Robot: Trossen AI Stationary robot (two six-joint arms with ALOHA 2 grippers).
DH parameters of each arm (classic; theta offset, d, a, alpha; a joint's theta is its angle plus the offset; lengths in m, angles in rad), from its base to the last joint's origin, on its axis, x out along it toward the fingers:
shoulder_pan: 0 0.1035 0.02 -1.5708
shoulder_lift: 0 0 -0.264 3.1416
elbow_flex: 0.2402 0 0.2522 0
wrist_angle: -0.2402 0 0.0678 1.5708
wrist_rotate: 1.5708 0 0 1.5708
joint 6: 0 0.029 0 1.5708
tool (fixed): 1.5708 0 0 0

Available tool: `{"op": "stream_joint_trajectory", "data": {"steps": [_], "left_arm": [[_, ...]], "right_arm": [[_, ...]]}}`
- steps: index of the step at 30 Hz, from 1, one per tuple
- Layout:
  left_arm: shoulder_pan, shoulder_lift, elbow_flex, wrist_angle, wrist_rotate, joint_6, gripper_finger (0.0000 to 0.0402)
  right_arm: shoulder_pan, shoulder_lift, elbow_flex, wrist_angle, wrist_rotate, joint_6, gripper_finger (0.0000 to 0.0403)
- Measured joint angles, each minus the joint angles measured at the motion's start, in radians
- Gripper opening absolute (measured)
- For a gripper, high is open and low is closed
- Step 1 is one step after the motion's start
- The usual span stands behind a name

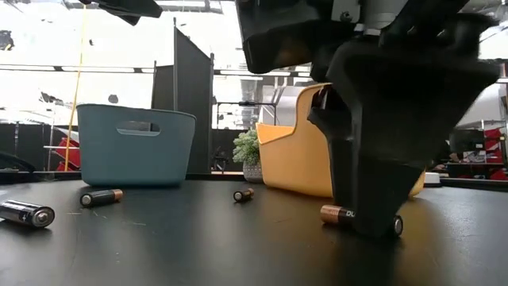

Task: Sort batteries
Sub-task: Put the black battery into the yellow bin

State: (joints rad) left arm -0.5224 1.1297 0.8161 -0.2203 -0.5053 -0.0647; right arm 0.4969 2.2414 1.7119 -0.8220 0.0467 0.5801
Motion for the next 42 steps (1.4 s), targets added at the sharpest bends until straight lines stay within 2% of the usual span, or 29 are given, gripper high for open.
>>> {"op": "stream_joint_trajectory", "data": {"steps": [6,10,25,34,42], "left_arm": [[0.000,0.000,0.000,0.000,0.000,0.000,0.0000],[0.000,0.000,0.000,0.000,0.000,0.000,0.0000],[0.000,0.000,0.000,0.001,0.000,-0.003,0.0000],[0.000,0.000,0.000,0.001,0.000,-0.003,0.0000],[0.000,0.000,0.000,0.000,0.000,-0.003,0.0000]], "right_arm": [[-0.001,0.002,-0.001,-0.016,0.030,0.007,0.0114],[0.000,0.001,-0.023,-0.011,0.036,0.007,0.0080],[0.000,-0.002,-0.065,0.043,0.037,-0.039,0.0025],[0.001,-0.002,-0.065,0.049,0.056,-0.064,0.0021],[0.011,0.002,-0.008,0.013,0.094,-0.126,0.0021]]}}
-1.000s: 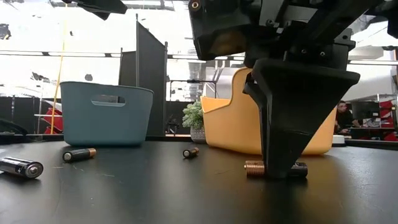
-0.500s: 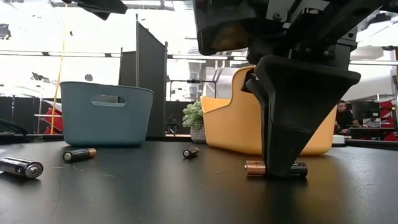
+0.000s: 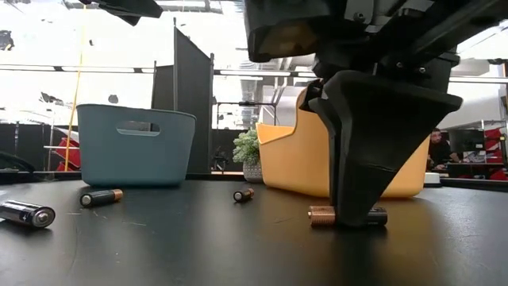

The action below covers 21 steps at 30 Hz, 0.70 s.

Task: Sort batteries
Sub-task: Put the black battery into the yellow bin

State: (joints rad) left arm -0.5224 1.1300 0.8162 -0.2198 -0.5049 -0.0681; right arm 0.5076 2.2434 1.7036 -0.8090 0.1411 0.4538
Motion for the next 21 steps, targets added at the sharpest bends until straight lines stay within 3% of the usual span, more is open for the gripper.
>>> {"op": "stream_joint_trajectory", "data": {"steps": [21], "left_arm": [[0.000,0.000,0.000,0.000,0.000,0.000,0.0000]], "right_arm": [[0.000,-0.004,0.048,0.077,0.077,-0.182,0.0020]]}}
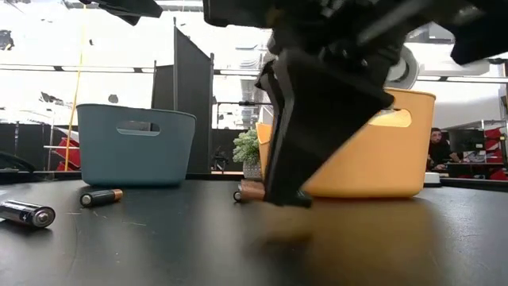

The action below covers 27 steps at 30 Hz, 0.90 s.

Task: Sort batteries
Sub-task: Put the black battery into the yellow bin

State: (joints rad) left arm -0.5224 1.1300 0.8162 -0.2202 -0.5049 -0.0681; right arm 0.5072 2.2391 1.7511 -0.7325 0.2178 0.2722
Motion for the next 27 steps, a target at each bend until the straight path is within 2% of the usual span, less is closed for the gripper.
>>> {"op": "stream_joint_trajectory", "data": {"steps": [7,15,22,27], "left_arm": [[0.000,0.000,0.000,0.000,0.000,0.000,0.0000],[0.000,0.000,0.000,-0.005,0.000,-0.004,0.0000],[0.000,0.000,0.000,-0.009,0.000,-0.023,0.0000],[0.005,0.022,0.000,0.002,0.001,-0.031,0.0000]], "right_arm": [[0.000,-0.078,0.000,0.022,0.035,-0.089,0.0020],[0.009,-0.274,0.001,-0.003,0.181,-0.223,0.0020],[-0.017,-0.469,0.002,-0.189,0.328,-0.267,0.0020],[-0.102,-0.557,-0.032,-0.330,0.351,-0.239,0.0020]]}}
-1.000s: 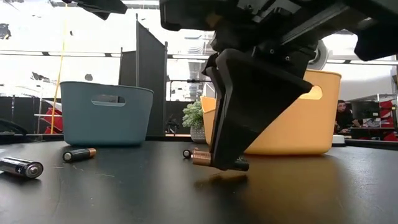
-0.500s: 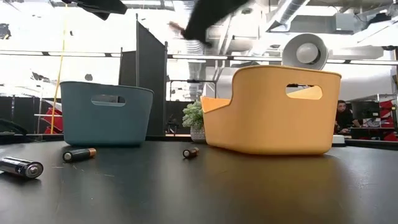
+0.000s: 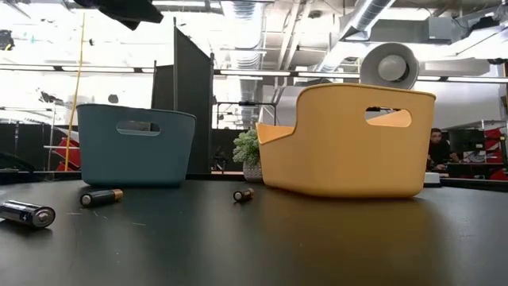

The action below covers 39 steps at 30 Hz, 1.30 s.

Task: Sort batteries
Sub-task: Put the black battery into the yellow bin

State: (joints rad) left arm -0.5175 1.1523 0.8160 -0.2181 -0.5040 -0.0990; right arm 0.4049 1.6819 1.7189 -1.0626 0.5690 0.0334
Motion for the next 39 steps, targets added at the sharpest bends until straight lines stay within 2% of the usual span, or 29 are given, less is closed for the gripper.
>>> {"op": "stream_joint_trajectory", "data": {"steps": [7,13,17,21,24,27,34,39], "left_arm": [[0.063,0.070,0.000,0.058,0.004,0.037,0.0000],[0.128,0.137,0.000,0.049,0.077,0.012,0.0000],[0.147,0.177,0.000,0.044,0.080,0.018,0.0000],[0.151,0.190,0.000,0.035,0.091,0.029,0.0000],[0.151,0.189,0.000,0.026,0.131,0.053,0.0000],[0.147,0.190,0.000,0.010,0.136,0.061,0.0007],[0.127,0.189,0.000,-0.071,0.134,0.020,0.0056],[0.137,0.165,0.012,-0.118,0.106,-0.045,0.0067]], "right_arm": [[-0.199,-0.025,-0.107,-0.041,-0.069,-0.032,0.0020],[-0.356,-0.026,-0.205,0.023,-0.108,-0.065,0.0031],[-0.425,-0.026,-0.246,0.055,-0.124,-0.080,0.0088],[-0.455,-0.025,-0.271,0.082,-0.134,-0.105,0.0169],[-0.451,-0.026,-0.271,0.117,-0.147,-0.134,0.0217],[-0.415,-0.029,-0.271,0.185,-0.162,-0.186,0.0241],[-0.243,-0.026,-0.269,0.410,-0.278,-0.288,0.0236],[-0.134,-0.012,-0.269,0.500,-0.311,-0.295,0.0229]]}}
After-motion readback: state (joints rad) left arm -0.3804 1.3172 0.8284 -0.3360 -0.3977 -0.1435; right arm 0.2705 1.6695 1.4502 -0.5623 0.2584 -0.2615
